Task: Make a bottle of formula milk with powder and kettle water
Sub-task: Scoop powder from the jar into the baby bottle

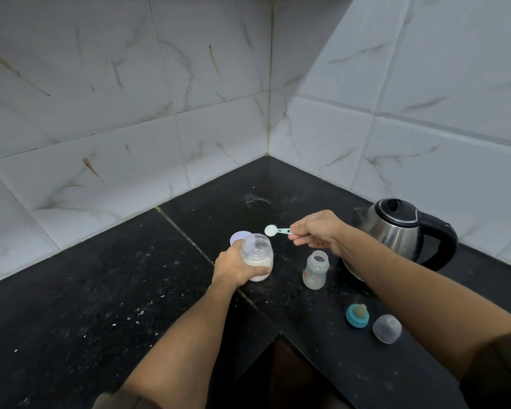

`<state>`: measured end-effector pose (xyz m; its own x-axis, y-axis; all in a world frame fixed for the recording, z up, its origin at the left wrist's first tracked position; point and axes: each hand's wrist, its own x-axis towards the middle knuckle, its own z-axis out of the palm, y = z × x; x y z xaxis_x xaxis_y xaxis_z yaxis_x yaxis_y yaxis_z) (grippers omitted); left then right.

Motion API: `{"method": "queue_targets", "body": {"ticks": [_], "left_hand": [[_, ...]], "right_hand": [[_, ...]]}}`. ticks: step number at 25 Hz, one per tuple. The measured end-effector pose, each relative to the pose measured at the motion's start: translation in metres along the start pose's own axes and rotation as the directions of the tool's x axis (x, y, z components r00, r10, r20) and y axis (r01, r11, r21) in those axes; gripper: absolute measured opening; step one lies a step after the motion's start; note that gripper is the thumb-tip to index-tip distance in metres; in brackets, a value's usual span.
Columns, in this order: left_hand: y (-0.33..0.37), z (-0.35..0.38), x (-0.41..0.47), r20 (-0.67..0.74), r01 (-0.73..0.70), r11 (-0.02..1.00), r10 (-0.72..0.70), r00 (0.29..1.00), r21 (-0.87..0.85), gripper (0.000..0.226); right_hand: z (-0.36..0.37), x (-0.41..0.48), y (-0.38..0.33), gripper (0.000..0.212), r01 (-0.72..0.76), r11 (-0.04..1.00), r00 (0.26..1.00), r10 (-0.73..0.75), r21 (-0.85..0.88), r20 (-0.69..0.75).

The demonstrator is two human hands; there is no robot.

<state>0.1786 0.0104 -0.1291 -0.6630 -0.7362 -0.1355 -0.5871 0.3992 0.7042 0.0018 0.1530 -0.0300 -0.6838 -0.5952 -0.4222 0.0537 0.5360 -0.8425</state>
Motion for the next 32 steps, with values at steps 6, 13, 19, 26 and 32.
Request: {"method": "queue_targets", "body": {"ticks": [6,13,19,26,32], "left_hand": [[0.026,-0.011,0.001,-0.040,-0.030,0.999,0.029,0.999,-0.018,0.158],[0.102,0.026,-0.006,-0.048,-0.302,0.949,0.299,0.953,-0.093,0.161],[0.096,0.079,-0.018,0.091,-0.177,0.981,0.184,0.979,-0.085,0.139],[0.093,0.097,-0.017,0.171,-0.103,0.995,0.104,0.980,-0.016,0.075],[0.100,0.087,-0.012,0.118,-0.147,0.988,0.141,0.983,0.048,0.055]], "right_hand": [[-0.027,-0.007,0.007,0.007,0.038,0.999,0.998,-0.036,0.030,-0.047],[-0.068,-0.022,0.027,0.007,0.043,0.996,0.986,-0.030,0.079,-0.166],[-0.093,-0.032,0.050,0.010,0.039,0.998,0.968,-0.025,0.051,-0.248],[-0.081,-0.032,0.071,0.017,0.058,0.995,0.969,-0.075,-0.079,-0.234],[-0.075,-0.032,0.068,0.014,0.197,0.851,0.907,-0.347,-0.487,-0.240]]}}
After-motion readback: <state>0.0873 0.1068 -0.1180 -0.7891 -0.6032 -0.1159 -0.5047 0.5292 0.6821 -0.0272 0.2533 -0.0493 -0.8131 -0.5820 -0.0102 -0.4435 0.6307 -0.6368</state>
